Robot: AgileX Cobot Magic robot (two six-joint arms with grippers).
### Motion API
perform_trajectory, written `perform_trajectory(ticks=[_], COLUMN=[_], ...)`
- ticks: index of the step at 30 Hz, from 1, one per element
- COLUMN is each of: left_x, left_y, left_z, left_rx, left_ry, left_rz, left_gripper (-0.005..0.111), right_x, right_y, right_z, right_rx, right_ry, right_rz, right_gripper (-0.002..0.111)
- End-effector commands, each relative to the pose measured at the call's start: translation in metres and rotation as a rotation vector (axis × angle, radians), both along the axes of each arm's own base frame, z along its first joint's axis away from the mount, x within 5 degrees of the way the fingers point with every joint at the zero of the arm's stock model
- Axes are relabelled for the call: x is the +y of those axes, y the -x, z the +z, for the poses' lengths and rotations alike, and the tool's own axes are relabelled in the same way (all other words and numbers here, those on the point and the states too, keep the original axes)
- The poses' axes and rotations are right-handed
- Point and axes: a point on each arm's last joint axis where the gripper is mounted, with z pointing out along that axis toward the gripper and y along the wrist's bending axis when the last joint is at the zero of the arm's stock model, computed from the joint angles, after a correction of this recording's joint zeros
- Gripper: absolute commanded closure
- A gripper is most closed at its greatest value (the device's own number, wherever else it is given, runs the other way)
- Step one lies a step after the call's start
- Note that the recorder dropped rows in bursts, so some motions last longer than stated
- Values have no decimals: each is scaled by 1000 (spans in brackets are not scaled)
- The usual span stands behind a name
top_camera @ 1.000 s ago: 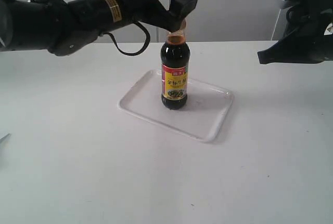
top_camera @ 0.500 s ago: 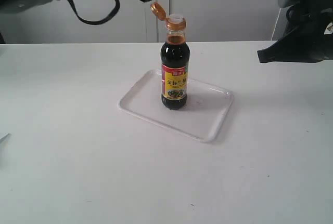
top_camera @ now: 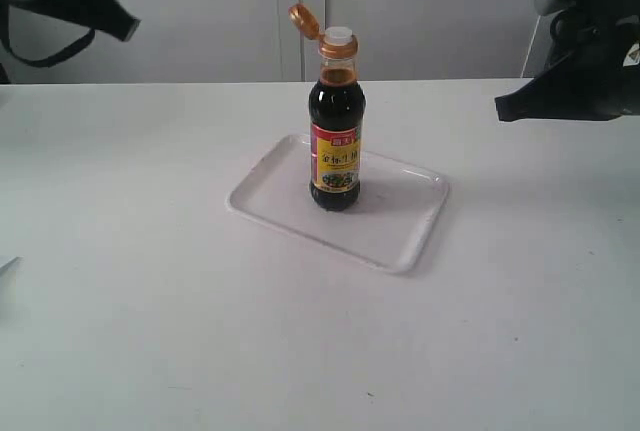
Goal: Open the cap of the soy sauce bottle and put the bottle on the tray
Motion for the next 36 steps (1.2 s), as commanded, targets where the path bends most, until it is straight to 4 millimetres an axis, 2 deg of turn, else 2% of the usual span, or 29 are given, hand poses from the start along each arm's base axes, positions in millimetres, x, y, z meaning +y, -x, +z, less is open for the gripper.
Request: perform_trajectory(ticks=[1,4,8,14,19,29,33,36], left_x=[19,23,27,43,49,62,63,67], left_y=[12,17,21,27,41,75,92,108], left_z=[-4,-11,-21,-22,-22,-28,-36,-45], left_rx=[141,259,417,506,515,497,458,433], left_ry=[-165,-174,-43,73,97,135,213,240], left_rz=[107,98,23,55,65,61,10,-13], left_gripper=[107,107,107,107,107,107,107,107], right_x=[-1,-1,-3,-12,-22,-38,-39,-37], right_y=[1,2,6,13,19,36,54,77], right_z=[-3,-5,-9,-10,-11,4,18,32], right_rx=[10,33,112,293,381,405,333,233], right_ry=[56,74,125,140,116,48,18,-28], right_rz=[31,41,57,17,-45,-155,-160,-159], right_gripper=[108,108,108,108,108,108,108,108])
